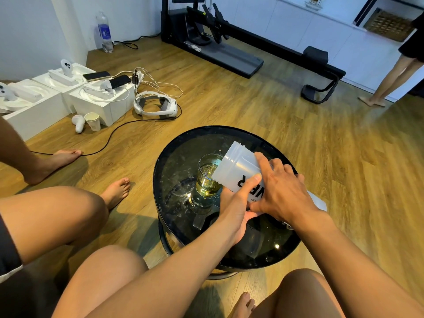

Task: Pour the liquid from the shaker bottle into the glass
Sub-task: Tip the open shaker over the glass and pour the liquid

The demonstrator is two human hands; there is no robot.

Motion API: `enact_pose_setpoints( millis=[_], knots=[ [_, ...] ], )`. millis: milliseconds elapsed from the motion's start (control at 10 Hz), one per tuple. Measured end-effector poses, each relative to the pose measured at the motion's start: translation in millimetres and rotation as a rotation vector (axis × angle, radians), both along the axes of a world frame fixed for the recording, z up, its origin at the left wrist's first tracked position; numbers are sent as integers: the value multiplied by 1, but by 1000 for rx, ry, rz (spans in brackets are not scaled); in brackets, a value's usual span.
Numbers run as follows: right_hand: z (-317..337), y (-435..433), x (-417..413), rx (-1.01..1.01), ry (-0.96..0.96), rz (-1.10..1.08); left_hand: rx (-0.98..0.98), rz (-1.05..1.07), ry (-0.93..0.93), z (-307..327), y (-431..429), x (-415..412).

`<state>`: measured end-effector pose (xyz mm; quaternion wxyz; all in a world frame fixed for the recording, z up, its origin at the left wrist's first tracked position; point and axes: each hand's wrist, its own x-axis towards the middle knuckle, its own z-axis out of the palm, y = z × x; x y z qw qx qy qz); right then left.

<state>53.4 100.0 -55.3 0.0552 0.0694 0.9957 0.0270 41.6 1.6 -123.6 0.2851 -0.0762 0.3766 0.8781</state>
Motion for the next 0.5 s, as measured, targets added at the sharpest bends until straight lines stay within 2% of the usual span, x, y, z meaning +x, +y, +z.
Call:
enact_pose_setpoints(
  millis=[500],
  knots=[
    [0, -1, -1, 6, -2, 2, -1, 1, -1, 2, -1, 1]
  ],
)
